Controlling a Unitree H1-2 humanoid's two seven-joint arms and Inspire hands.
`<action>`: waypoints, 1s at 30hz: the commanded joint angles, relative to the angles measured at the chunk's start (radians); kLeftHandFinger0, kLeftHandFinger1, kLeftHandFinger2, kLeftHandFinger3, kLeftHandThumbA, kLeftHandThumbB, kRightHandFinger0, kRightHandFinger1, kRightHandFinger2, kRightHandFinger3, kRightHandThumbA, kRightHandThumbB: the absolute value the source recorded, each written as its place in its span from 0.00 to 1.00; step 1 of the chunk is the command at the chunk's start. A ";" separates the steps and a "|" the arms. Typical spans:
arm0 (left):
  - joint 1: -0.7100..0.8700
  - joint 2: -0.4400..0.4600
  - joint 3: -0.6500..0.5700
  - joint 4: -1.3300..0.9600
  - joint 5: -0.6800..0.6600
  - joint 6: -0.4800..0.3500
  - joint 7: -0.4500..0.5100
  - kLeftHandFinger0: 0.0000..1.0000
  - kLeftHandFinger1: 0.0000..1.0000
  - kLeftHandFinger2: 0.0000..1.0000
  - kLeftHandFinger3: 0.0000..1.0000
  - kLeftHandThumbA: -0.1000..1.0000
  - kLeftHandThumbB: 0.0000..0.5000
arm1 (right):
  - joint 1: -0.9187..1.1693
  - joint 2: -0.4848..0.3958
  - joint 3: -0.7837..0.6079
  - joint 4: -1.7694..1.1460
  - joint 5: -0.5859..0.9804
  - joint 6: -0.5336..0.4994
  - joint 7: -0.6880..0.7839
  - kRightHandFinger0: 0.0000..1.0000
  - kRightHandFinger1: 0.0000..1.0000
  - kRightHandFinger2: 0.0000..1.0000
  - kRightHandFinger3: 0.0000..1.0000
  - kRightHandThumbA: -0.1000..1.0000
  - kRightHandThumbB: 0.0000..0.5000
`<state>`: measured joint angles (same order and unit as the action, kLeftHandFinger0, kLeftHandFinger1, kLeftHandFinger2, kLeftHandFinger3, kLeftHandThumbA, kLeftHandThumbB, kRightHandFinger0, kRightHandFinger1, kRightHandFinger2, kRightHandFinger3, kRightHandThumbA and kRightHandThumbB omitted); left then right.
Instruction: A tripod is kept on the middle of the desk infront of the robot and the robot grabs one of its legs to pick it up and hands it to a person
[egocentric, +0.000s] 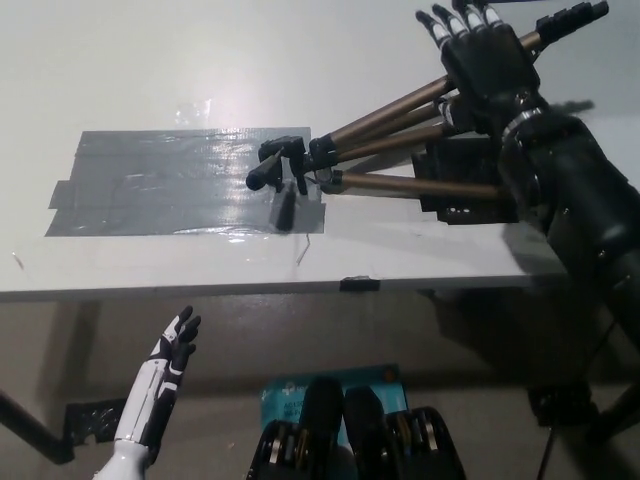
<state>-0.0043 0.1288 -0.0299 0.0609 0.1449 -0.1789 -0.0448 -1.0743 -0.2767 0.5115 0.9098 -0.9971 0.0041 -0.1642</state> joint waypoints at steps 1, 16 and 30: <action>-0.008 0.018 -0.013 -0.051 0.005 -0.022 -0.016 1.00 1.00 1.00 1.00 1.00 0.06 | -0.156 0.008 0.069 0.183 -0.066 -0.101 -0.425 0.72 0.69 0.68 0.71 0.37 0.58; -0.028 0.021 -0.015 -0.063 -0.024 0.011 -0.040 0.94 1.00 1.00 1.00 1.00 0.15 | -0.180 0.023 0.147 0.368 -0.033 -0.085 -0.535 0.00 0.06 0.41 0.24 0.00 0.54; -0.035 0.025 -0.020 -0.054 -0.017 0.021 -0.041 0.89 1.00 1.00 1.00 1.00 0.16 | -0.159 -0.018 -0.009 -0.024 0.049 -0.221 -0.629 0.00 0.28 0.73 0.55 0.00 0.31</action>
<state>-0.0228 0.1299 -0.0491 0.0535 0.1405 -0.1616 -0.0640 -1.1370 -0.2479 0.5912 1.1637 -1.0189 -0.1290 -0.6259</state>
